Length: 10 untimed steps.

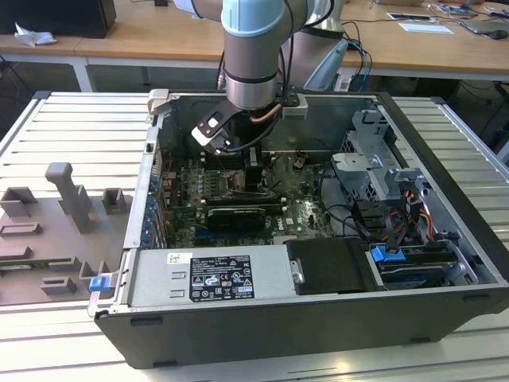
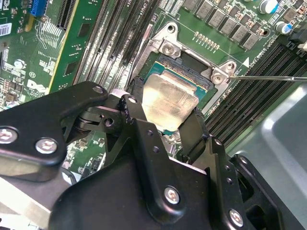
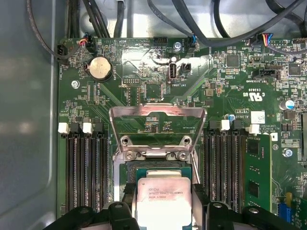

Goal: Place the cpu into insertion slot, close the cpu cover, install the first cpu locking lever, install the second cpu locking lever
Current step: 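Place the cpu into insertion slot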

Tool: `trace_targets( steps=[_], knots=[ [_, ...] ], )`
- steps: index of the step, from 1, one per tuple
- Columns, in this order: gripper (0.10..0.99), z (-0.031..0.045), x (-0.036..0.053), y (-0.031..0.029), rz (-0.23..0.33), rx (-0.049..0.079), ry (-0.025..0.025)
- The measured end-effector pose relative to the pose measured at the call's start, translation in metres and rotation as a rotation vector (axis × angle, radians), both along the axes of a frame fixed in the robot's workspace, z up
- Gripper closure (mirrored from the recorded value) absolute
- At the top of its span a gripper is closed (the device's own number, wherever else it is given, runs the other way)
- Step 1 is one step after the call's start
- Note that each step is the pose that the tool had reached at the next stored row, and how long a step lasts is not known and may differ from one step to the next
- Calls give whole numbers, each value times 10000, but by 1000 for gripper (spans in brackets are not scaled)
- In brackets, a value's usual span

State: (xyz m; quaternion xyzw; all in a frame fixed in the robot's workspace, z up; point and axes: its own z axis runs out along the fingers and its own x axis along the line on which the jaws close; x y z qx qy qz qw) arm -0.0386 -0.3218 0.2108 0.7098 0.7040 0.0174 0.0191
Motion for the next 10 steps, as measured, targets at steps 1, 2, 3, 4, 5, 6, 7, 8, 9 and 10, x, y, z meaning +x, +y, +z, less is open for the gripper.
trace_targets(
  steps=[1,2,3,4,5,6,7,8,9,10],
  knots=[
    [545,-2,0,1,0,1,-1],
    [545,-3,-1,1,0,1,-1],
    [545,-5,-1,1,0,1,-1],
    [545,-6,-1,1,0,1,-1],
    [545,-6,-1,1,0,1,-1],
    [545,-7,-1,1,0,1,-1],
    [545,-8,-1,1,0,2,-1],
    [545,-8,-1,1,0,1,-1],
    [545,-10,-1,2,0,0,-1],
    [545,-11,-1,3,-1,-3,-1]
  ],
)
